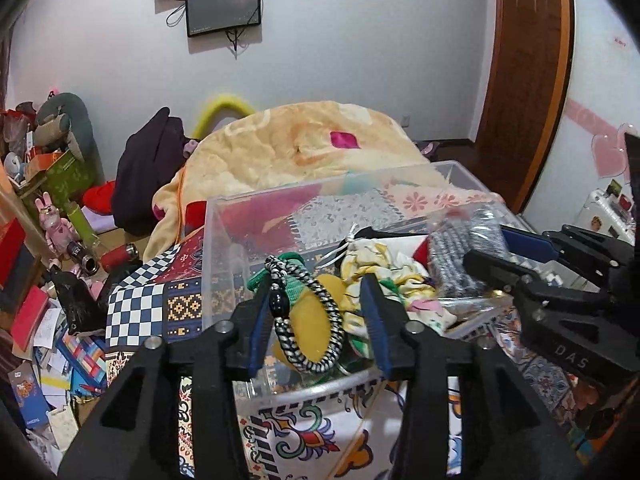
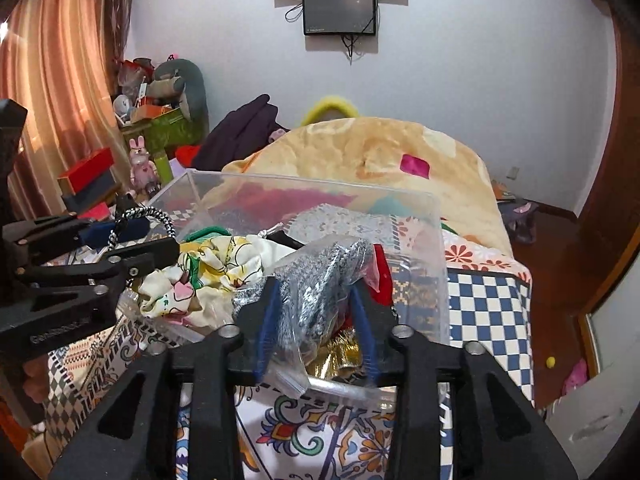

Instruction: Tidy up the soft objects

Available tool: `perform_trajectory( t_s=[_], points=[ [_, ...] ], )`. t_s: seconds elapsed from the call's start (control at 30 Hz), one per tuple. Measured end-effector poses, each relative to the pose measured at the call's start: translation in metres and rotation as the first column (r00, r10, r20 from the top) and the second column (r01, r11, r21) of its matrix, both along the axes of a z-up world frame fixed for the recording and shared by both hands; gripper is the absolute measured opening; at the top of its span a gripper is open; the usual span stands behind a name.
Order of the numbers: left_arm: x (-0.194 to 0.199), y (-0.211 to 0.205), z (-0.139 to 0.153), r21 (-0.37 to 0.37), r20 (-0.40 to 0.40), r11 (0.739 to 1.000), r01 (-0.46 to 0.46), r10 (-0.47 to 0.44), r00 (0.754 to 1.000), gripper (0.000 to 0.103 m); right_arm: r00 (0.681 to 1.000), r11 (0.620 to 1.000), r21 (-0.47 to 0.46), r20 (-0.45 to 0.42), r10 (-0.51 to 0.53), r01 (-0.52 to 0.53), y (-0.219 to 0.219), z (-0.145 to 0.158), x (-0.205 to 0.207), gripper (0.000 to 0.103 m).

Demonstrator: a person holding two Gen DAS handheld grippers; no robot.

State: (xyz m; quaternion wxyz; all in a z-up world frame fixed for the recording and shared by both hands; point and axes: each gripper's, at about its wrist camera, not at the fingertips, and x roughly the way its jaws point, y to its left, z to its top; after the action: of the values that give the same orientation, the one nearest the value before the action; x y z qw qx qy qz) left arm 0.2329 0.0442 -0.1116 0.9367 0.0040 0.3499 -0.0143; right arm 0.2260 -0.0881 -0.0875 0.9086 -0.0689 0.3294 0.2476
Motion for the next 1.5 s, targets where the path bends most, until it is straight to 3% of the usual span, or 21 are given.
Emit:
perform_trajectory(
  t_s=[0.1,0.37,0.53,0.93,1.17,1.5],
  points=[
    [-0.008,0.001,0.009,-0.018,0.017,1.0,0.008,-0.008,1.0,0.05,1.0,1.0,-0.006,0.03,-0.004,0.004,-0.002,0.008,-0.008,0.049],
    [-0.032,-0.001,0.04,-0.036,0.089,0.999,0.015,-0.011,0.996,0.051,0.995,0.999,0.044,0.099,-0.004,0.0,-0.016,0.041,-0.028,0.051],
    [-0.056,-0.001,0.071,-0.06,0.174,0.998,0.025,-0.014,0.985,0.051,0.987,0.995,0.098,0.161,-0.015,-0.001,-0.026,0.067,-0.044,0.052],
    [-0.137,-0.018,0.144,-0.066,0.438,0.996,0.06,-0.025,0.898,0.066,0.936,0.968,0.241,0.351,-0.024,-0.065,-0.048,0.132,-0.103,0.063],
    [-0.168,-0.023,0.164,-0.082,0.518,0.995,0.063,-0.011,0.855,0.077,0.908,0.957,0.277,0.417,-0.035,-0.091,-0.054,0.146,-0.123,0.075],
    [-0.192,-0.023,0.173,-0.099,0.561,0.993,0.064,0.002,0.828,0.09,0.881,0.946,0.306,0.469,-0.056,-0.103,-0.056,0.15,-0.142,0.093]
  ],
)
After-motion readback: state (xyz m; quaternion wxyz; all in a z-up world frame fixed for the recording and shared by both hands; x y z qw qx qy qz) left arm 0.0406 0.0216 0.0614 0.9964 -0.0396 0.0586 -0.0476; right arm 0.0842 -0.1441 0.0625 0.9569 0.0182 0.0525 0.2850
